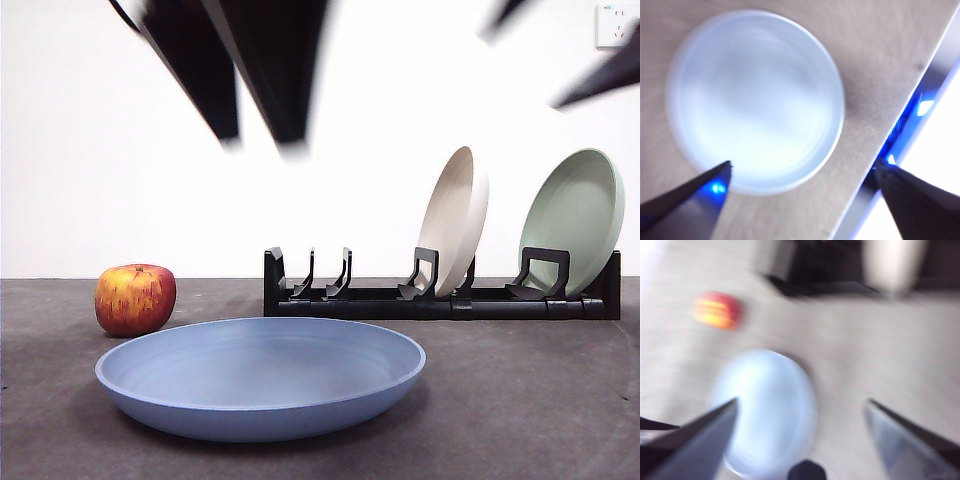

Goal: Take the blue plate from the plate rack,put the plate on the table,take the apple from the table,put the apple in the plate

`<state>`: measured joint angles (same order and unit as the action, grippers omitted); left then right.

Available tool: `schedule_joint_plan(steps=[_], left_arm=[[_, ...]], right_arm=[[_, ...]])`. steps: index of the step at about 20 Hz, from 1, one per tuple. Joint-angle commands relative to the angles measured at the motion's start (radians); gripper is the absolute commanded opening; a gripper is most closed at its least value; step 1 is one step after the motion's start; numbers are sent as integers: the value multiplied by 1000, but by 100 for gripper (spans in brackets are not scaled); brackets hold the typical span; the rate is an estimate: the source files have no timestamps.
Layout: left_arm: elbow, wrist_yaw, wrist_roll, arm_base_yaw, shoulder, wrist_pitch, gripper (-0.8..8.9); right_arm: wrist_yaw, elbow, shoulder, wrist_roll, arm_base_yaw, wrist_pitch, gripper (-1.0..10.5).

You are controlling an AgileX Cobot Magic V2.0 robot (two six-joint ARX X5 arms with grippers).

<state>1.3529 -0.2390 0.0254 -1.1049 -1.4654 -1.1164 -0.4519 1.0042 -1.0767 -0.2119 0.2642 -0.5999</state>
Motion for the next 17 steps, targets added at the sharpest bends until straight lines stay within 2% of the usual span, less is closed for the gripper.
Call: schedule_joint_plan(steps=[1,2,4,7,9,11,13,17], left_arm=[[-2,-2,99,36,137,-38,264],[-2,-19,129,61,204,-51,201],[-2,-47,146,114,315,-83,85],[-2,-58,161,172,409,-123,17],[-2,-59,164,213,459,-145,17],[-2,-83,171,271,519,-165,17],[-2,-95,179,316,561,-190,17],[-2,-102,182,351,604,-200,17]], right_arm=[[-1,6,-6,-48,37,204,697],[11,6,-6,-57,48,306,690],[28,7,-7,-179,59,445,689],[21,8,-32,-178,80,496,723],[22,21,-77,-175,115,493,819],[22,63,-182,-145,180,488,916],[45,144,-314,-92,248,484,915],[150,438,-615,95,374,340,916]])
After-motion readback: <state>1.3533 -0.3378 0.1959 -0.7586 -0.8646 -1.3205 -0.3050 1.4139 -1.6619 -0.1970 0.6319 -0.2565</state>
